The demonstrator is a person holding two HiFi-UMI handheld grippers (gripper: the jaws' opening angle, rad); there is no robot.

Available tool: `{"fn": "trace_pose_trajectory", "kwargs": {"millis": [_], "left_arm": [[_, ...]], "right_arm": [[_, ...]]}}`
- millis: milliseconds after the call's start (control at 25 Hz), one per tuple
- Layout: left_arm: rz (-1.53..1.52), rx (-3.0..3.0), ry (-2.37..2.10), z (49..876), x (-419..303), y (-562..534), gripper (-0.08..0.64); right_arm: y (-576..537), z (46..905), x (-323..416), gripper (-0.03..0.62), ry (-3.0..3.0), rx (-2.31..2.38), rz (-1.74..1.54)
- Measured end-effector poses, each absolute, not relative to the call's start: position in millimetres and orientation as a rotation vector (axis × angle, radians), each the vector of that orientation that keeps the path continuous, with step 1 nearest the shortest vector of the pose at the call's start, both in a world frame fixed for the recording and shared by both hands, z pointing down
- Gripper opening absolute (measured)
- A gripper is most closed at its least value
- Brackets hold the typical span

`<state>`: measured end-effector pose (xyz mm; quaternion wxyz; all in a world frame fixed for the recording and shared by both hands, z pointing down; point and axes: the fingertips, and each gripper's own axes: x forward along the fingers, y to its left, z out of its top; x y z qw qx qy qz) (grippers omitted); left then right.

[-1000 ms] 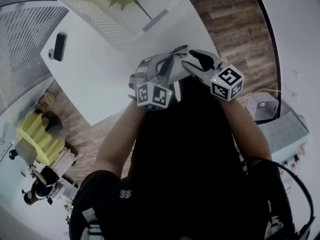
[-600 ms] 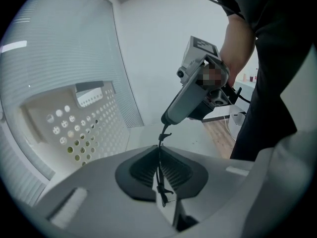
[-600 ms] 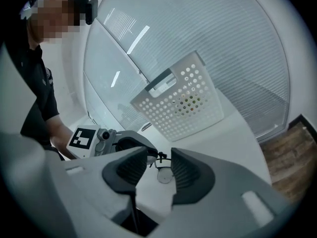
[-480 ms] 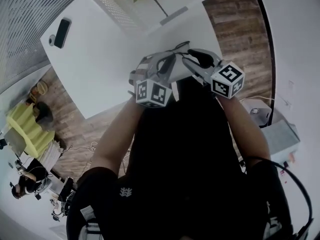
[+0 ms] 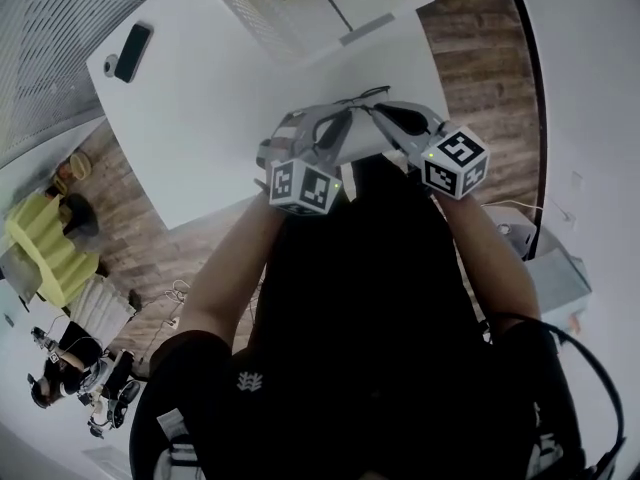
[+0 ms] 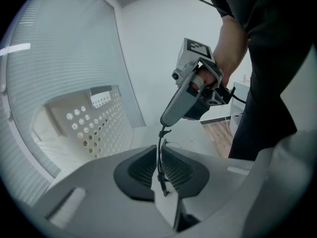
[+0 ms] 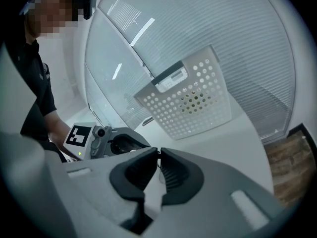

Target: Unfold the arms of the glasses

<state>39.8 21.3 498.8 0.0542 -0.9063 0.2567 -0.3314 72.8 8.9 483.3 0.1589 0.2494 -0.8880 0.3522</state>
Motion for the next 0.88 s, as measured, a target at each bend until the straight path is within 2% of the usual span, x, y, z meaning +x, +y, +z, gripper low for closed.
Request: {"fn": "trace_pose_trajectory", "kwargs": {"millis": [520,880], "left_arm": [[-0.943,-2.718,1.099,470,-51,35,0.04],[-1.054,-2.791,0.974,497,-61,62,0.04]], "right_arm": [[19,462,42,0.021,-2.496,0.735,0.847],[22,452,34,0.021,-2.466,0.807,0.787]]}}
